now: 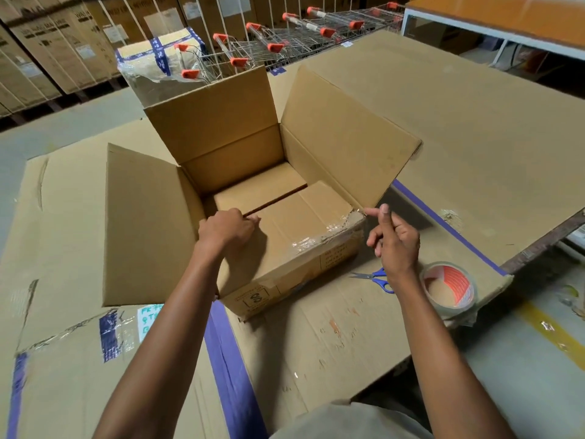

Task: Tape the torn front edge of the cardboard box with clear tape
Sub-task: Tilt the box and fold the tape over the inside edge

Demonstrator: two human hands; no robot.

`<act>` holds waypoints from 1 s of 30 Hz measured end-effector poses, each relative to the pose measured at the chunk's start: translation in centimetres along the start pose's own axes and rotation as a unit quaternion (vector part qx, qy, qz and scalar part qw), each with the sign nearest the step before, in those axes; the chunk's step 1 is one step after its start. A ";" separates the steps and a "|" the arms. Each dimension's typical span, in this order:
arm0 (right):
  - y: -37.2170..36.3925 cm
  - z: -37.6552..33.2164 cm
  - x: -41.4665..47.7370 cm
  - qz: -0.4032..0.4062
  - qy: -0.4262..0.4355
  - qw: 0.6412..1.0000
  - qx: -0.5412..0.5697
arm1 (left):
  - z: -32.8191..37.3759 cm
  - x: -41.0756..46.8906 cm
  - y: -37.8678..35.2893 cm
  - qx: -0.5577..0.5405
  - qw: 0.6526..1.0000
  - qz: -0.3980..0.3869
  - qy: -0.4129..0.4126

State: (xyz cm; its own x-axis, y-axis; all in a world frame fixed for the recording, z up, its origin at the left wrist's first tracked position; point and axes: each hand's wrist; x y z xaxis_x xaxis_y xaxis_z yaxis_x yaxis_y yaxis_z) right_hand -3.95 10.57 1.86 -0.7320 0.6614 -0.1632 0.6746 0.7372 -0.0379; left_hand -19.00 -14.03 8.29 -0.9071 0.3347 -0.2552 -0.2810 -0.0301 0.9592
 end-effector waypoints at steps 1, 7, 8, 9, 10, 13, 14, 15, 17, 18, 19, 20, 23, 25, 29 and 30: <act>0.0 0.0 0.0 -0.005 0.010 1.000 -0.019 | 0.1 -0.1 0.1 -0.005 0.999 0.045 -0.003; 0.4 0.5 -0.1 0.034 0.077 0.993 -0.083 | 1.6 -4.7 2.2 -0.038 0.889 0.447 -0.092; 0.4 0.4 -0.2 0.053 0.094 0.991 -0.078 | 1.7 -5.2 2.2 -0.029 0.881 0.462 -0.100; 0.2 0.3 -0.3 0.062 0.107 0.990 -0.072 | 1.7 -5.3 2.0 -0.025 0.882 0.459 -0.101; 0.0 0.3 -0.3 0.063 0.116 0.989 -0.069 | 1.6 -5.4 1.9 -0.027 0.888 0.449 -0.097; -1.1 0.5 -0.4 0.036 0.124 0.987 -0.099 | 1.0 -5.2 1.8 -0.051 0.901 0.421 -0.087; -1.4 0.6 -0.4 0.030 0.122 0.987 -0.104 | 0.9 -5.1 1.8 -0.056 0.903 0.417 -0.084; -1.6 0.6 -0.5 0.028 0.121 0.988 -0.096 | 1.0 -5.0 1.8 -0.059 0.903 0.417 -0.083; -1.7 0.5 -0.5 0.031 0.129 0.989 -0.062 | 1.2 -5.1 1.9 -0.060 0.902 0.420 -0.082; -1.7 0.5 -0.4 0.030 0.132 0.989 -0.051 | 1.4 -5.1 2.0 -0.060 0.902 0.420 -0.080; -1.6 0.5 -0.3 0.024 0.130 0.990 -0.046 | 1.4 -5.1 2.0 -0.061 0.902 0.419 -0.079; -1.5 0.6 -0.2 0.016 0.125 0.991 -0.045 | 1.4 -5.2 1.9 -0.062 0.903 0.418 -0.079; -1.5 0.7 -0.1 0.005 0.093 0.993 -0.077 | 1.3 -5.2 1.8 -0.066 0.903 0.415 -0.085; -1.7 1.0 -0.1 0.033 0.076 0.993 -0.088 | 1.3 -5.2 1.8 -0.067 0.903 0.415 -0.090; -2.4 0.5 -0.1 0.054 0.041 0.995 -0.070 | 1.2 -5.2 1.7 -0.073 0.903 0.412 -0.092; -2.5 0.2 0.0 0.052 0.028 0.997 -0.056 | 1.2 -5.2 1.7 -0.073 0.904 0.411 -0.092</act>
State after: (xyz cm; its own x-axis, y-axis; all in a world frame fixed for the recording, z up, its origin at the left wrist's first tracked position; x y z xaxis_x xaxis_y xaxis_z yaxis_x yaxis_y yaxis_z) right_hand -5.65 8.72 1.72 -0.6650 0.7394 -0.1049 0.7346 0.6730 0.0864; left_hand -14.34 -14.68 11.38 -0.7650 0.2934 0.5733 0.4134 -0.4589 0.7865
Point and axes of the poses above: each hand's wrist, its own x-axis towards the middle knuckle, its own y-axis out of the back of the hand, z = x × y, and after that the axes turned 11 degrees about -y, right-handed
